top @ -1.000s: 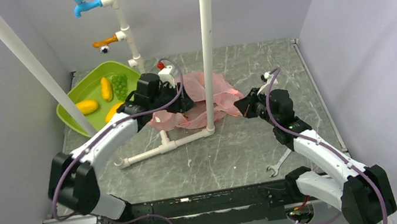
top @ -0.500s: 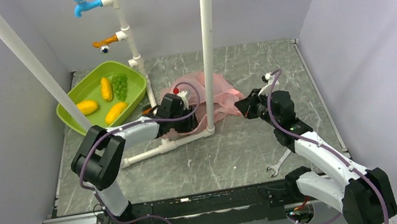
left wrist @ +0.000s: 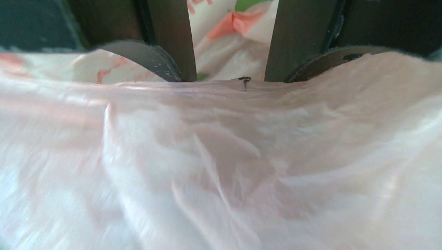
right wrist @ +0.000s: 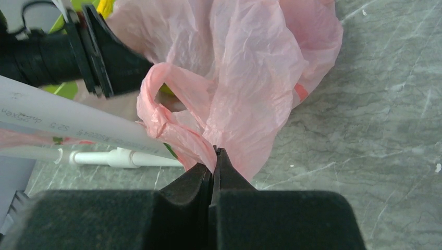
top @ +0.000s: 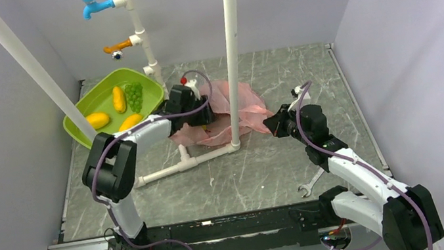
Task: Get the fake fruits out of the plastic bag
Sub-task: Adjust the plastic bag at the center of the board.
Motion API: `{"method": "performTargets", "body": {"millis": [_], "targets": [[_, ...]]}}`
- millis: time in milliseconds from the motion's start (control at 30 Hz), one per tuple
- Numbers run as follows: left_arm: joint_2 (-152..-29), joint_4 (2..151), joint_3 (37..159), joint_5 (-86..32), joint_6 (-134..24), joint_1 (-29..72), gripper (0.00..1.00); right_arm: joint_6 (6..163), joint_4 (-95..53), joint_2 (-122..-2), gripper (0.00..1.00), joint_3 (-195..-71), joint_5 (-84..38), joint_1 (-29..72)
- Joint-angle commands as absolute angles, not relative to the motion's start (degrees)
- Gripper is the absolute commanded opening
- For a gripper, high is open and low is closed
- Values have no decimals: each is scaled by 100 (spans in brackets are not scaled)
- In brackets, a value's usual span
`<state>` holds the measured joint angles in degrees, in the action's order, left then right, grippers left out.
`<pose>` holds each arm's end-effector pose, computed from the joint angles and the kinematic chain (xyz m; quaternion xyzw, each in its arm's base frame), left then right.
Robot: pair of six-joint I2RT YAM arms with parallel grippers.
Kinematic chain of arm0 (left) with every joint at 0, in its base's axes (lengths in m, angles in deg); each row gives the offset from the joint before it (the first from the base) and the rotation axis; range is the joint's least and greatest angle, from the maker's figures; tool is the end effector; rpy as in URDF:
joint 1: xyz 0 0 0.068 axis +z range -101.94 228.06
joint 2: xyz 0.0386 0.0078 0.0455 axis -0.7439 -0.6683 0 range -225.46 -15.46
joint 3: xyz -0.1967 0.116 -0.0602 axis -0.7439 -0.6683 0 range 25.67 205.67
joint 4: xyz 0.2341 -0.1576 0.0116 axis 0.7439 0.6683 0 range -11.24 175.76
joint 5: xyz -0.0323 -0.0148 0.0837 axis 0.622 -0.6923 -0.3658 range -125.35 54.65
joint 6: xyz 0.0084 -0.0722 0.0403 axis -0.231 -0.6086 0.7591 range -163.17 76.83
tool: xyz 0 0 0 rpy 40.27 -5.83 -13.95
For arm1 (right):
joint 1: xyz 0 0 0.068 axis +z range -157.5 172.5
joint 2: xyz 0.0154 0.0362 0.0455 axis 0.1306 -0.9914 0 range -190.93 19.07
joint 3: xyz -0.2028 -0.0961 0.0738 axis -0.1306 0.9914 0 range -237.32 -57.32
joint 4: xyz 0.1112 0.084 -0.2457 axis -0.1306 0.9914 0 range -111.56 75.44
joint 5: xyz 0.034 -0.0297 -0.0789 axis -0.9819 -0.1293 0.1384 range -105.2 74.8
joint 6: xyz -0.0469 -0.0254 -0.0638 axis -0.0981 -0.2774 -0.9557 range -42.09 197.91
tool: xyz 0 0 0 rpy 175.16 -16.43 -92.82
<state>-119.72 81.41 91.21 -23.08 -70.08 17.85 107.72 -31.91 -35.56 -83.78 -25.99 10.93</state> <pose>0.3642 -0.2299 0.1162 0.0701 0.9044 -0.2813 0.3130 0.2723 0.1050 0.1799 0.0246 0.8060 0.3090 0.5042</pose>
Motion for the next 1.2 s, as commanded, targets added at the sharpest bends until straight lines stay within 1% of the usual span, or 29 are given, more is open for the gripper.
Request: {"method": "performTargets", "body": {"millis": [0,133,267,367,400,433,500,533,600,700,800,867,900,967,1033,1100,1167], "targets": [[-12140,8050,9793,-2168,-6797,2012,59,10727,-3310,-3484,0,-8468,-2545,1079],[-12645,8236,10473,-2060,-6641,2109,63,10788,-3343,-3551,0,-8571,-2638,1080],[-12743,7949,10615,-2167,-6497,2160,69,10873,-3423,-3622,0,-8649,-2759,1078],[-12775,7833,10739,-2193,-6356,2168,71,10864,-3430,-3675,0,-8690,-2750,1078],[-12803,7701,10774,-2147,-6268,2166,70,10852,-3415,-3694,0,-8700,-2740,1078],[-12823,7588,10794,-2091,-6137,2155,67,10843,-3417,-3709,0,-8708,-2736,1078],[-12853,7464,10821,-2103,-5869,2146,51,10826,-3404,-3724,0,-8706,-2717,1078],[-12864,7485,10853,-2168,-5717,2136,47,10824,-3396,-3721,0,-8717,-2709,1082],[-12822,7518,10828,-2340,-5464,2127,44,10816,-3369,-3704,0,-8723,-2694,1079],[-12704,7332,10648,-2477,-5114,2074,43,10796,-3360,-3675,0,-8715,-2645,1087],[-12702,7402,10711,-2686,-4836,1996,44,10778,-3349,-3737,0,-8751,-2653,1075],[-12762,7303,10764,-2619,-4725,1988,44,10792,-3363,-3775,0,-8757,-2659,1078],[-12834,7282,10831,-2582,-4648,1990,43,10796,-3380,-3786,0,-8762,-2677,1078],[-13082,7465,11128,-2508,-4438,1985,36,10797,-3391,-3809,0,-8771,-2684,1074],[-13391,7811,11534,-2523,-4054,1989,35,10791,-3363,-3809,0,-8800,-2651,1072],[-13579,8053,11791,-2551,-3866,1988,37,10781,-3330,-3792,0,-8826,-2620,1077],[-13656,8041,11889,-2585,-3712,1981,43,10756,-3288,-3754,0,-8843,-2597,1079]]}}
